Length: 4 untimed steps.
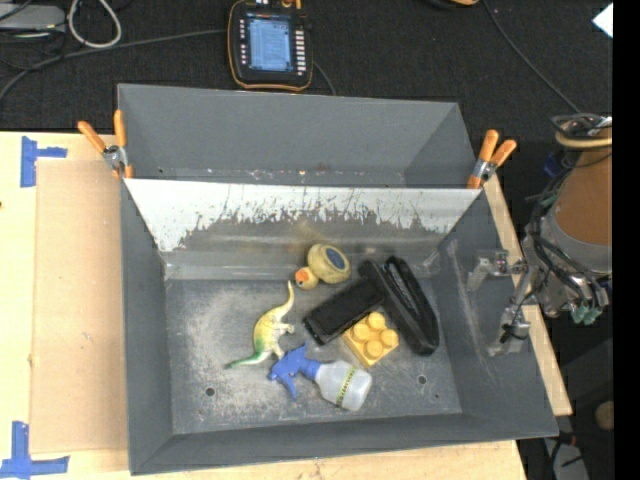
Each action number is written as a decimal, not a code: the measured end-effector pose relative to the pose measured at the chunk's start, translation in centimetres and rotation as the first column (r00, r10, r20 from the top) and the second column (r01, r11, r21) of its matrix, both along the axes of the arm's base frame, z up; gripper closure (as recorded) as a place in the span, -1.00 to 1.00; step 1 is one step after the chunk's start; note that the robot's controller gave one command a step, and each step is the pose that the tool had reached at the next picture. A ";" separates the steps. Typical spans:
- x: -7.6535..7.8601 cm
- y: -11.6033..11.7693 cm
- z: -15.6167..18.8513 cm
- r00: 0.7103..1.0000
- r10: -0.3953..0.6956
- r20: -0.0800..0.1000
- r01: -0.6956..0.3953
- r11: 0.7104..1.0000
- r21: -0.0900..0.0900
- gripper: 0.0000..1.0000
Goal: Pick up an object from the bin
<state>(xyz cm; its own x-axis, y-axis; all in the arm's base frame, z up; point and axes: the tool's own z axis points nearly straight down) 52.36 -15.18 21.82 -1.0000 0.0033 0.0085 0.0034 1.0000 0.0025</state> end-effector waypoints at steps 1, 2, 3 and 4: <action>0.2 0.1 0.4 1.000 0.006 0.007 -0.006 1.000 -0.001 -1.00; 2.2 2.2 -8.3 0.956 -0.295 0.007 0.295 0.956 -0.001 -1.00; 3.7 4.8 -5.7 0.970 -0.243 0.017 0.243 0.970 -0.001 -1.00; 5.2 4.2 -10.6 0.787 -0.617 -0.001 0.617 0.787 -0.005 -1.00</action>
Offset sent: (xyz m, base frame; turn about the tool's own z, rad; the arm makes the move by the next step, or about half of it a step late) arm 0.0368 0.0386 -0.1482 0.5197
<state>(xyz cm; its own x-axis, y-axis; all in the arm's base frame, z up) 57.58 -10.96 11.23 -0.7852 0.6192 0.0092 0.6192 0.7852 -0.0021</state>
